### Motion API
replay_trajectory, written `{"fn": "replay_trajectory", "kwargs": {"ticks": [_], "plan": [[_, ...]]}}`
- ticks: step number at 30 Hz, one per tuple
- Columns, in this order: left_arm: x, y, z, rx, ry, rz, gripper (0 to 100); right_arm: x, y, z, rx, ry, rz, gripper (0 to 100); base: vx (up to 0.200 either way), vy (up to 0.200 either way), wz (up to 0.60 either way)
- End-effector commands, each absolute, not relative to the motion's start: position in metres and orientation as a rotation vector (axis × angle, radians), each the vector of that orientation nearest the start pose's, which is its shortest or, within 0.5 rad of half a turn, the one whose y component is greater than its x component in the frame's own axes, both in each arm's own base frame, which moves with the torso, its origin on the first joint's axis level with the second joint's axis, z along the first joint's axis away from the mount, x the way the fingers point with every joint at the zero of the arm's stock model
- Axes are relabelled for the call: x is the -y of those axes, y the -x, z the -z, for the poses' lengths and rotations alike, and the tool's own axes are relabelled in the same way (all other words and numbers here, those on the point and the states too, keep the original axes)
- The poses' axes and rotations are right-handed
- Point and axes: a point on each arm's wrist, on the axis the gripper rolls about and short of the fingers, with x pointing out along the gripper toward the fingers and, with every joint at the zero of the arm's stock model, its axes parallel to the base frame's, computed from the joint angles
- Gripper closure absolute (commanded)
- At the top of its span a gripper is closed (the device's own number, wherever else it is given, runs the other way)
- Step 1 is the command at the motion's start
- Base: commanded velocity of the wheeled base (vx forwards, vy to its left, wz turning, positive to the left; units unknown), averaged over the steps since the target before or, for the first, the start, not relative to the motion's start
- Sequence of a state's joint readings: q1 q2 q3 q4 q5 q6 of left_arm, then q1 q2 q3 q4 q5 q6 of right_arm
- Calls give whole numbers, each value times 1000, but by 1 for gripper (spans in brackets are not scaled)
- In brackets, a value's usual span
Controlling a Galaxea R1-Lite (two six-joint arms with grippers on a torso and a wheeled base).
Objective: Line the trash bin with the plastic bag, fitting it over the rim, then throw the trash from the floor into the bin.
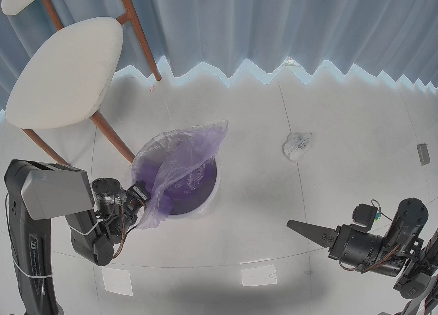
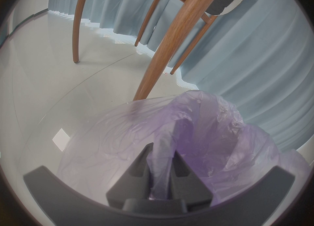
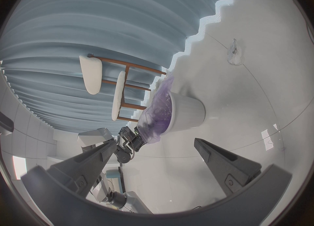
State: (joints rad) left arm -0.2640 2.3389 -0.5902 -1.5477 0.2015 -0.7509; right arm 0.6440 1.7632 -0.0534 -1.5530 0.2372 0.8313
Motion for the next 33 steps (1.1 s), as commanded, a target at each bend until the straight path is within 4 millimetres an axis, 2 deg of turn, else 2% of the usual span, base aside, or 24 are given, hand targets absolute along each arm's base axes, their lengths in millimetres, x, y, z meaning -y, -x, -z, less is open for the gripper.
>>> {"fn": "replay_trajectory", "kwargs": {"ticks": [1,5,8,15,18,25,33], "plan": [[89,-339,-4,-230,689,-16,0,-130,-164,-96,-494,-730,-769,0,0,0,0],[92,-339,-5,-231,688,-3,0,-129,-163,-96,-497,-727,-768,0,0,0,0],[97,-336,-20,-199,694,25,0,-129,-163,-95,-498,-725,-768,0,0,0,0],[94,-311,-53,-168,709,62,0,-129,-163,-95,-496,-717,-768,0,0,0,0],[100,-295,-57,-198,695,101,0,-129,-163,-95,-498,-718,-767,0,0,0,0],[102,-286,-79,-142,689,144,0,-129,-163,-94,-500,-717,-765,0,0,0,0],[98,-263,-128,-1,700,219,0,-129,-161,-94,-499,-700,-774,0,0,0,0]]}}
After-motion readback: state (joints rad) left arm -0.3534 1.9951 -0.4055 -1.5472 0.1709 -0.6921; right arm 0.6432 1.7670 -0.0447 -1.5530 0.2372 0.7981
